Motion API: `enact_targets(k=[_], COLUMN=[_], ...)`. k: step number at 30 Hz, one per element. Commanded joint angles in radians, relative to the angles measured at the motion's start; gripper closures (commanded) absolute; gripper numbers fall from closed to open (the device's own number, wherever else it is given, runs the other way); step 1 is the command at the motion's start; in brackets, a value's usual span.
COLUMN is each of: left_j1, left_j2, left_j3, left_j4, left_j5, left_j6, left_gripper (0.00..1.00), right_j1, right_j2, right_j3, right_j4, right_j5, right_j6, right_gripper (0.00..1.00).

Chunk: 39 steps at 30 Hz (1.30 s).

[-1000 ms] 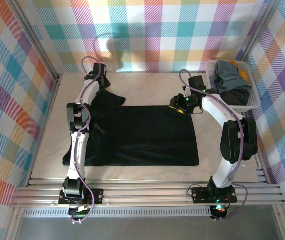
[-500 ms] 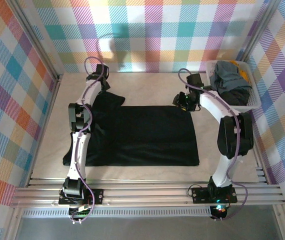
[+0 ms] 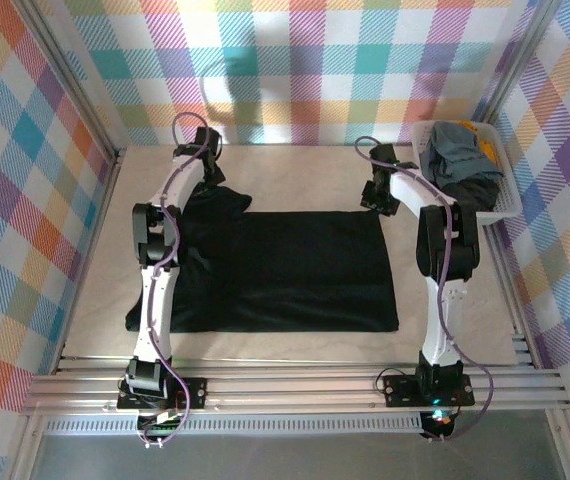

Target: Fold and stack the t-shirts

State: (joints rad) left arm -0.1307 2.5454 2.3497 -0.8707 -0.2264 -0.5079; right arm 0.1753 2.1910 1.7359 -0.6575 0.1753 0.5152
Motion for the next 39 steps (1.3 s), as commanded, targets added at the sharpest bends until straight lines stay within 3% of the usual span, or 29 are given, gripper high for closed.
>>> enact_targets(k=[1, 11, 19, 23, 32, 39], left_j1=[-0.005, -0.004, -0.004, -0.001, 0.027, 0.051], left_j2=[-0.081, -0.146, -0.194, -0.273, -0.59, -0.881], left_j3=[-0.039, -0.106, -0.132, -0.215, -0.569, -0.887], left_j4=[-0.03, -0.03, -0.063, -0.06, 0.023, 0.05], left_j5=[0.026, 0.064, 0.078, 0.091, 0.133, 0.143], left_j6=[-0.007, -0.015, -0.015, -0.037, -0.063, -0.096], left_gripper=[1.0, 1.0, 1.0, 1.0, 1.0, 1.0], right_j1=[-0.009, -0.02, -0.02, -0.02, -0.02, -0.019], right_j2=[0.054, 0.107, 0.077, 0.013, -0.137, -0.34], right_j3=[0.082, 0.091, 0.066, 0.001, -0.104, -0.347], right_j4=[-0.049, -0.024, -0.028, 0.009, 0.094, 0.197], right_j5=[-0.014, -0.071, -0.08, -0.063, -0.086, -0.113], right_j6=[-0.056, -0.068, -0.078, -0.095, -0.147, -0.125], right_gripper=[0.61, 0.63, 0.99, 1.0, 1.0, 1.0])
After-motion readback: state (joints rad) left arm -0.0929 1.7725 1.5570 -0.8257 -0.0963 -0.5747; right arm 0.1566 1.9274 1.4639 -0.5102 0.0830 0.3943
